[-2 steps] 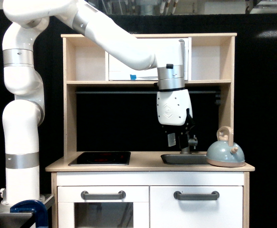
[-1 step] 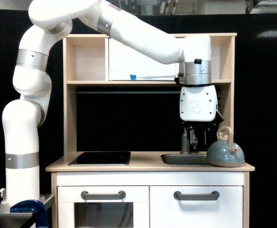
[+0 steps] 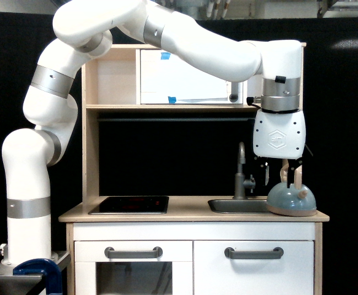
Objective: Place the teapot on the stove
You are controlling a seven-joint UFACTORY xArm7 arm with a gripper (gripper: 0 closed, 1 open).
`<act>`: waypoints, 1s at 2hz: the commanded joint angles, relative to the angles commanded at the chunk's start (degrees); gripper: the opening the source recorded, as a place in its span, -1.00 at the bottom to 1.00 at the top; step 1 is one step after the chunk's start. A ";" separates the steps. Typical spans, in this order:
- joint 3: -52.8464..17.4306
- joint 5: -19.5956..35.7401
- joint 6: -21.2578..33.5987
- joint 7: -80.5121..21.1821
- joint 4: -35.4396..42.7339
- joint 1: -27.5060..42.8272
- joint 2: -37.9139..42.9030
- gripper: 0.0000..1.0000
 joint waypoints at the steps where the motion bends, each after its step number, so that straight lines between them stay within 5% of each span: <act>1: 6.40 4.60 17.20 -8.01 24.99 -7.86 16.38 1.00; 2: 9.68 9.34 19.16 -7.12 27.59 -11.29 19.01 1.00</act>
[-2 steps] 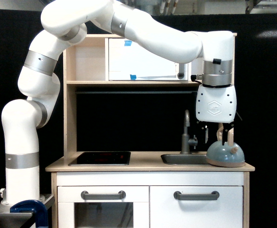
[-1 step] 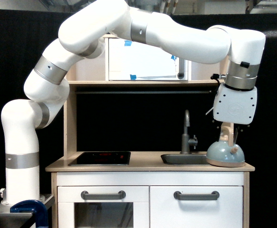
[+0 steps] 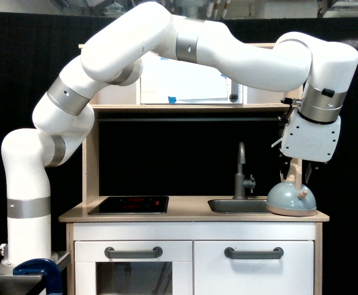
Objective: Place the teapot on the stove
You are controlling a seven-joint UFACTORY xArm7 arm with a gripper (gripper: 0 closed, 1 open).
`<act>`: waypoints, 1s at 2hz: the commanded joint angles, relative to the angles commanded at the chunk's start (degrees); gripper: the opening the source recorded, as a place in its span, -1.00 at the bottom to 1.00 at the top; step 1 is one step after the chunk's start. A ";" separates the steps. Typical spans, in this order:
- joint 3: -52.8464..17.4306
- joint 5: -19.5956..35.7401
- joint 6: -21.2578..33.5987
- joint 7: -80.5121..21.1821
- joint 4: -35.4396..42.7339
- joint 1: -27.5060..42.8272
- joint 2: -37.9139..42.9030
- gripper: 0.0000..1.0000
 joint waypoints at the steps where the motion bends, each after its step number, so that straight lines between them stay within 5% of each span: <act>1: 1.39 0.70 -2.09 1.35 -2.19 -0.20 -1.21 1.00; 2: 3.34 -0.03 -3.67 3.74 -1.22 1.02 -0.29 1.00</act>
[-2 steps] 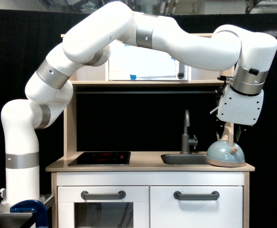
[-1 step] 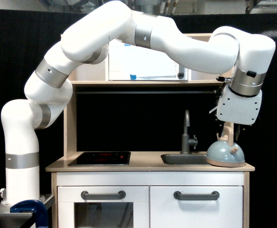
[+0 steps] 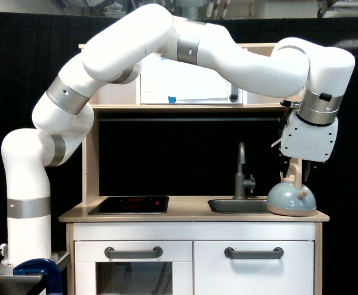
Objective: Place the teapot on the stove
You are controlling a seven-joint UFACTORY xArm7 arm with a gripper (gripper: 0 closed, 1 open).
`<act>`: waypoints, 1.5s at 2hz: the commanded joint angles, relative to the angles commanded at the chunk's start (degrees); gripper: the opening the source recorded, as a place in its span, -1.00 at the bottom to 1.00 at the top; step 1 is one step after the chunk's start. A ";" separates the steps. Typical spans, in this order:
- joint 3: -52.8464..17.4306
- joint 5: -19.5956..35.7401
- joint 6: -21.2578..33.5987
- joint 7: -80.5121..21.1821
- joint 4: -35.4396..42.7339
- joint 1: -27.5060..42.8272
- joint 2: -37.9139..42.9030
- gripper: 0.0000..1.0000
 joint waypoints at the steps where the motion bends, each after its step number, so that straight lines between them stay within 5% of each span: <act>1: 3.24 -1.41 -2.80 4.97 2.63 3.10 2.10 1.00; 3: 6.58 -4.03 -4.09 12.08 11.83 7.97 8.29 1.00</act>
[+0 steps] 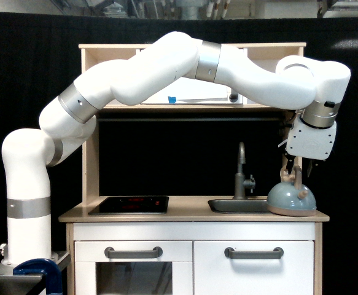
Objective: Place the teapot on the stove
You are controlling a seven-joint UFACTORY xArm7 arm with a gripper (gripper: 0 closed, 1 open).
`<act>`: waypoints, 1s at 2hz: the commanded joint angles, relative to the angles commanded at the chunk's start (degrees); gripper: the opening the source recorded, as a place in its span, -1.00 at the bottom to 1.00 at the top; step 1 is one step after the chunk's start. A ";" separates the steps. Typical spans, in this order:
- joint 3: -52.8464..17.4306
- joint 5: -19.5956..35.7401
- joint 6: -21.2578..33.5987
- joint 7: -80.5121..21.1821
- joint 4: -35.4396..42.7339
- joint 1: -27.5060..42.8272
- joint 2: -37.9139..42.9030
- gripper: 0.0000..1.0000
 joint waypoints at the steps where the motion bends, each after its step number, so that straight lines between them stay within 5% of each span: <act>1: 0.83 -0.19 -2.41 0.56 -2.98 0.83 -1.31 1.00; 2: 1.30 -0.72 -2.46 1.10 -1.60 1.13 -0.16 -1.00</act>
